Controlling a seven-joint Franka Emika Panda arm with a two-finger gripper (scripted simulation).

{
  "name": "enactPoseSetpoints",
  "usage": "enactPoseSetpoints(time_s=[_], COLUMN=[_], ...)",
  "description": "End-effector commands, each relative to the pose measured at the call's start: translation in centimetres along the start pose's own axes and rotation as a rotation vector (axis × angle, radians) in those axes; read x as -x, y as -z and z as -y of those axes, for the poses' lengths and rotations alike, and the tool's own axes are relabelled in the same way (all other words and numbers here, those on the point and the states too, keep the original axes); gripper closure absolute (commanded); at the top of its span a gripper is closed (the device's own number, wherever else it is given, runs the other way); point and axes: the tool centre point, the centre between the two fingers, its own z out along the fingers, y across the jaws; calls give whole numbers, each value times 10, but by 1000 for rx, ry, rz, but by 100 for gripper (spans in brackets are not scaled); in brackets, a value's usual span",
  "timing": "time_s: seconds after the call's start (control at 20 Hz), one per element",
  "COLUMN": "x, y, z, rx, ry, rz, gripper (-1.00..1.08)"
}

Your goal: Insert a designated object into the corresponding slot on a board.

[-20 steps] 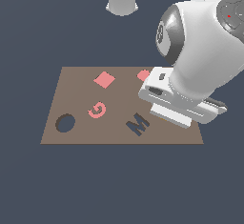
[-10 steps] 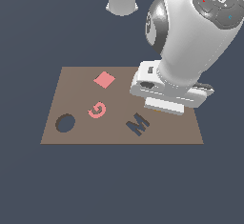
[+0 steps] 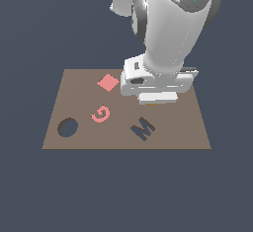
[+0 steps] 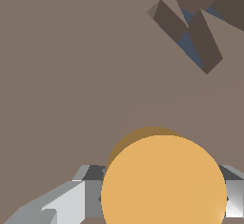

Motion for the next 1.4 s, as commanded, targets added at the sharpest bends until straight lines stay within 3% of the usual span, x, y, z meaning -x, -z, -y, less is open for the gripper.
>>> enactPoseSetpoints(time_s=[0.0,0.65,1.35], x=[8,31,22], y=[1,2,3], z=[-13,-83,-162], rx=[0,1,1], ry=[83,485,903], rz=[-1,-1,-1], gripper=[108,108,108])
